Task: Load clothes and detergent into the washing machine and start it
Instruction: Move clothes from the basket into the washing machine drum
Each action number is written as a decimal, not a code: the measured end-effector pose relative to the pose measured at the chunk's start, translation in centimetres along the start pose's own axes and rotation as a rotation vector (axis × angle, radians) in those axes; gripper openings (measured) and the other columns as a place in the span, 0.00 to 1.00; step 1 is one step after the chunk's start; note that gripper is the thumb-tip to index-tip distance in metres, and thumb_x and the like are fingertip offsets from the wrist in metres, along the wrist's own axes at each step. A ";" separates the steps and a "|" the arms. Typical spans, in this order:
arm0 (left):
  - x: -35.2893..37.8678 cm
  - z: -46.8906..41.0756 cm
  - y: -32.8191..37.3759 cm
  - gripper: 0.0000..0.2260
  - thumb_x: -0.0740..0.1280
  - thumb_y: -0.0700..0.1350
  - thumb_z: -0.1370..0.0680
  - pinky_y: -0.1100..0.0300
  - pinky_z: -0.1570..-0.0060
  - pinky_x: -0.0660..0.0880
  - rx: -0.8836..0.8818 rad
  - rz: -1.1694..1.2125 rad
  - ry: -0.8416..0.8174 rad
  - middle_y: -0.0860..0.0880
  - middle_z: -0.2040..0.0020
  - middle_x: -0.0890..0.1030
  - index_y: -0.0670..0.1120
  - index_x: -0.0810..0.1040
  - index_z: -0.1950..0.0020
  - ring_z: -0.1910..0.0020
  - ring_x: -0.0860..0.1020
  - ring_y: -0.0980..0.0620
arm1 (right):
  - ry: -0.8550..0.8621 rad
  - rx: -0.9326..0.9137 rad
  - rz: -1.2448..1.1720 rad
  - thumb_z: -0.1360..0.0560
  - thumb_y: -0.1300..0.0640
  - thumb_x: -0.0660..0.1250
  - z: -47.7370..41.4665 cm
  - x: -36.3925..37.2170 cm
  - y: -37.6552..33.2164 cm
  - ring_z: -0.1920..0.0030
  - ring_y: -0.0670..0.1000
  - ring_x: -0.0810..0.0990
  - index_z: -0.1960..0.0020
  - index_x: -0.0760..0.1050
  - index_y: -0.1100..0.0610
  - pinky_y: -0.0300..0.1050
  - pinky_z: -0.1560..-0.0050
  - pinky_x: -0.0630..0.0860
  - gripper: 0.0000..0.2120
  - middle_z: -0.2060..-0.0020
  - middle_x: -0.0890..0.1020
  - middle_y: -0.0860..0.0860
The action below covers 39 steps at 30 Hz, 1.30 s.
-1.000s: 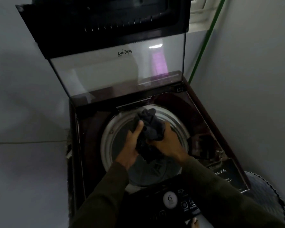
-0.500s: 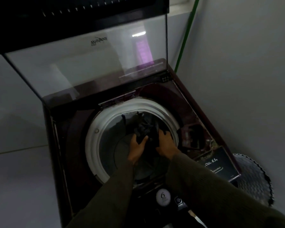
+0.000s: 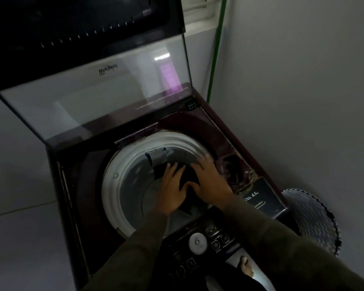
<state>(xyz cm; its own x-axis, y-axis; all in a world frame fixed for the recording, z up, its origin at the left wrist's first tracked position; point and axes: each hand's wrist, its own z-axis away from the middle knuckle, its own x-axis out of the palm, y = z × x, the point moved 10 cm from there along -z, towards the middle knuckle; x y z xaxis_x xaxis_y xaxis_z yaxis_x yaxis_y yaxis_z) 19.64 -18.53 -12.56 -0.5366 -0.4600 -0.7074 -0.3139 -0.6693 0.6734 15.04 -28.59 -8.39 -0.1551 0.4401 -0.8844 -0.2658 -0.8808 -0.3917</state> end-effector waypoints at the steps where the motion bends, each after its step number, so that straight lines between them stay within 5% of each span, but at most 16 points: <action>1: -0.5 0.3 1.3 0.26 0.63 0.48 0.18 0.52 0.21 0.49 0.035 -0.062 0.023 0.49 0.19 0.54 0.50 0.59 0.21 0.19 0.44 0.50 | 0.046 -0.007 0.062 0.20 0.46 0.62 1.1 -0.9 0.1 0.21 0.60 0.39 0.22 0.57 0.57 0.61 0.23 0.52 0.31 0.21 0.52 0.56; 7: -0.9 2.2 8.8 0.26 0.59 0.56 0.17 0.49 0.21 0.44 0.181 -0.206 0.098 0.47 0.18 0.51 0.51 0.59 0.20 0.19 0.41 0.48 | 0.278 0.113 0.191 0.20 0.36 0.48 8.8 -6.0 3.5 0.23 0.59 0.32 0.20 0.52 0.51 0.63 0.26 0.39 0.33 0.20 0.44 0.55; 13: 3.1 4.6 17.4 0.27 0.56 0.60 0.17 0.46 0.22 0.56 0.378 -0.178 0.080 0.50 0.18 0.49 0.55 0.57 0.20 0.20 0.39 0.51 | 0.429 0.294 0.052 0.18 0.36 0.48 18.4 -8.2 11.3 0.22 0.56 0.32 0.20 0.48 0.51 0.60 0.24 0.41 0.33 0.20 0.42 0.52; 26: 24.6 9.3 30.5 0.26 0.54 0.57 0.18 0.48 0.21 0.46 0.671 -0.415 -0.231 0.47 0.19 0.54 0.51 0.60 0.21 0.19 0.43 0.48 | 0.091 0.589 -0.088 0.25 0.29 0.33 30.2 3.9 32.4 0.22 0.57 0.33 0.19 0.46 0.52 0.63 0.23 0.45 0.41 0.20 0.43 0.54; 31: 35.2 8.1 29.0 0.25 0.58 0.57 0.17 0.51 0.22 0.48 0.581 -0.498 -0.413 0.46 0.20 0.57 0.51 0.63 0.22 0.19 0.48 0.46 | -0.051 0.624 -0.122 0.20 0.38 0.49 31.5 7.8 38.9 0.23 0.58 0.33 0.20 0.44 0.53 0.64 0.23 0.48 0.35 0.21 0.40 0.55; 39: 50.1 3.5 21.1 0.25 0.58 0.56 0.17 0.51 0.23 0.57 0.350 -0.584 -0.655 0.46 0.21 0.60 0.50 0.62 0.22 0.20 0.52 0.46 | -0.144 0.661 -0.188 0.18 0.42 0.56 30.8 14.8 48.5 0.22 0.56 0.35 0.20 0.44 0.55 0.55 0.21 0.45 0.35 0.20 0.43 0.57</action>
<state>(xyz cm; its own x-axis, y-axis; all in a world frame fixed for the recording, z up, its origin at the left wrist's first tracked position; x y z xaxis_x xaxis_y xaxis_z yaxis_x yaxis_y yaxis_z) -16.61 -53.72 -33.06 -0.5201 0.3830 -0.7634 -0.8323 -0.4281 0.3523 -29.44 -59.45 -32.62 -0.1618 0.6333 -0.7568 -0.8162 -0.5169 -0.2581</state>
